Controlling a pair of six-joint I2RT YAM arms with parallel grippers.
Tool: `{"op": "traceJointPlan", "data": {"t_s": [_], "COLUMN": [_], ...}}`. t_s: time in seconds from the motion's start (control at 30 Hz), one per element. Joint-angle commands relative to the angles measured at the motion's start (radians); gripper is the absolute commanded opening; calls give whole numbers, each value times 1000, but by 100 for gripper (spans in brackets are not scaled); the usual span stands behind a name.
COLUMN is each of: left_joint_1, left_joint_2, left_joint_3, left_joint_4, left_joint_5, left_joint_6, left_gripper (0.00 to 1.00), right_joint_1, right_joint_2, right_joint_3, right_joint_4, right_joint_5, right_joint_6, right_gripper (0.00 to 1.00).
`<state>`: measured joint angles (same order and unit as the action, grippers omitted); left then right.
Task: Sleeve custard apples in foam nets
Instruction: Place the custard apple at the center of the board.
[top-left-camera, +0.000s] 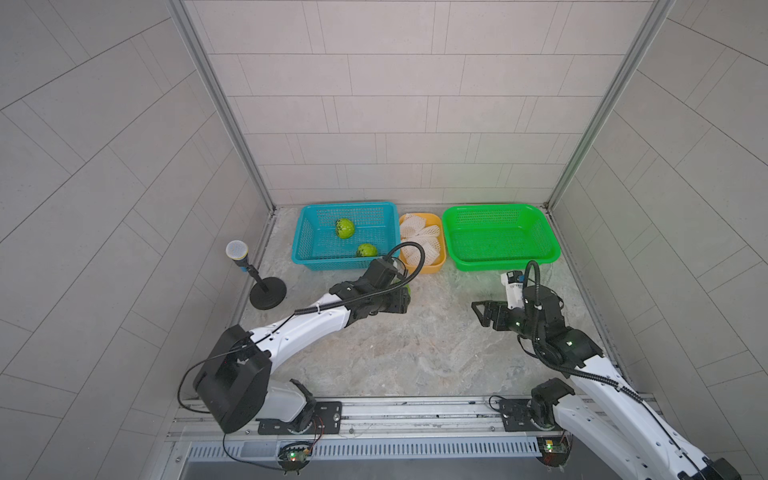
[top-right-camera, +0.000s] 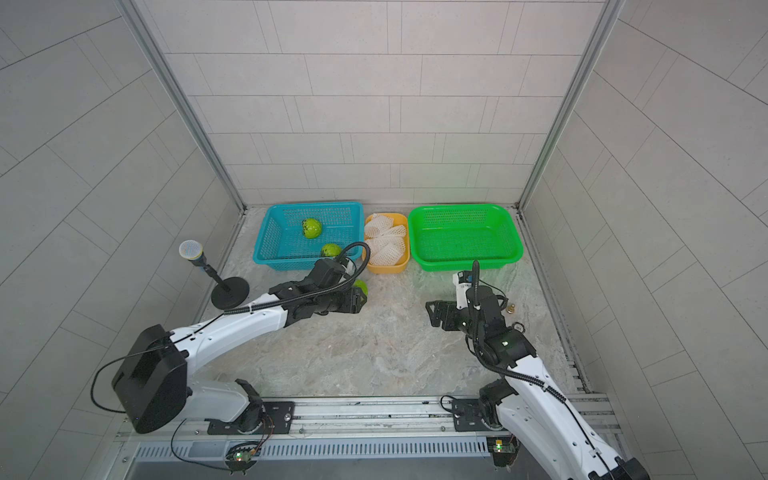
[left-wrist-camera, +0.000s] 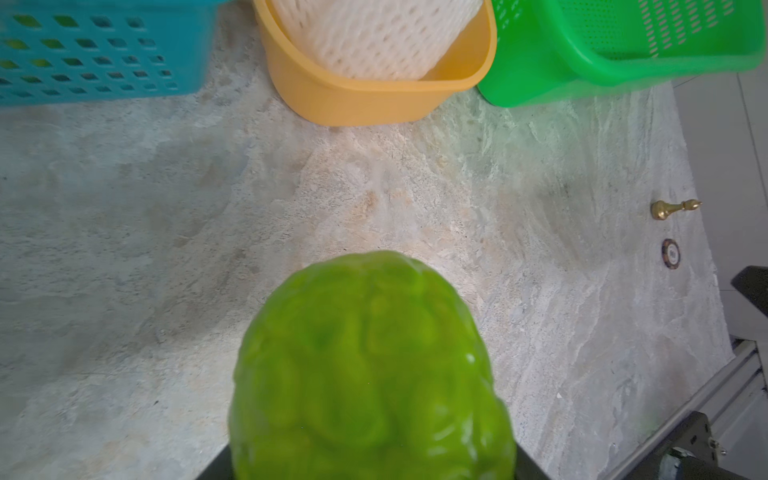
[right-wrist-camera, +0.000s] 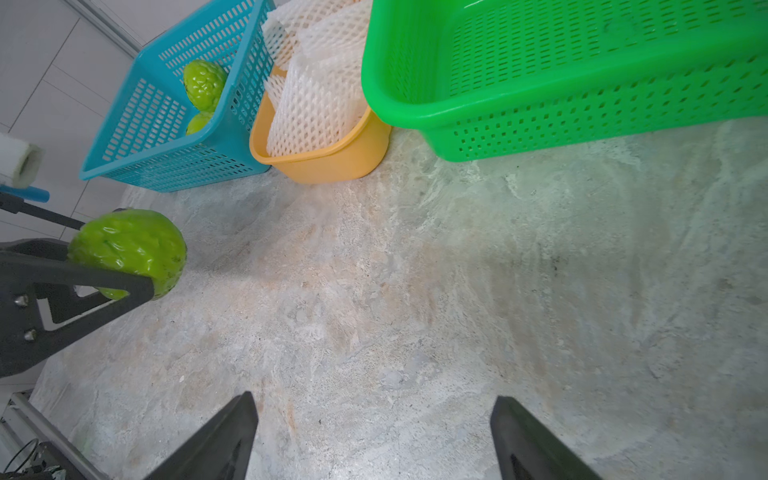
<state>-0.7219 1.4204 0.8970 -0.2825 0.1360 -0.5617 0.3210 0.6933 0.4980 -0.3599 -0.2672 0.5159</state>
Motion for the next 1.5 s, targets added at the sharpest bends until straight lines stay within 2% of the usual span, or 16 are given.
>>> {"op": "traceJointPlan", "data": {"t_s": [0.0,0.3,0.67,0.83,0.97,1.17,1.47], "left_joint_1": [-30,-112,-172,-193,-204,-213,-215], "left_joint_2": [74,240,325,353,365,358,251], "left_joint_3": [11,74,135,165,177,181,163], "left_joint_4": [36,51,-18,-77,-101,-100,-90], "left_joint_5": [-30,-45,-98,-157,-176,-181,-174], "left_joint_6": [2,13,51,77,85,84,86], "left_gripper": [68,68,68,69,74,86,89], "right_joint_1": [6,5,6,6,5,6,5], "right_joint_2": [-9,-5,-28,-29,-31,-31,-34], "right_joint_3": [-16,-30,-45,-49,-49,-49,-41], "right_joint_4": [-12,-5,-17,-19,-19,-21,-31], "right_joint_5": [50,73,97,105,110,111,123], "right_joint_6": [4,0,3,10,13,13,12], "right_gripper": [92,92,92,92,92,93,92]}}
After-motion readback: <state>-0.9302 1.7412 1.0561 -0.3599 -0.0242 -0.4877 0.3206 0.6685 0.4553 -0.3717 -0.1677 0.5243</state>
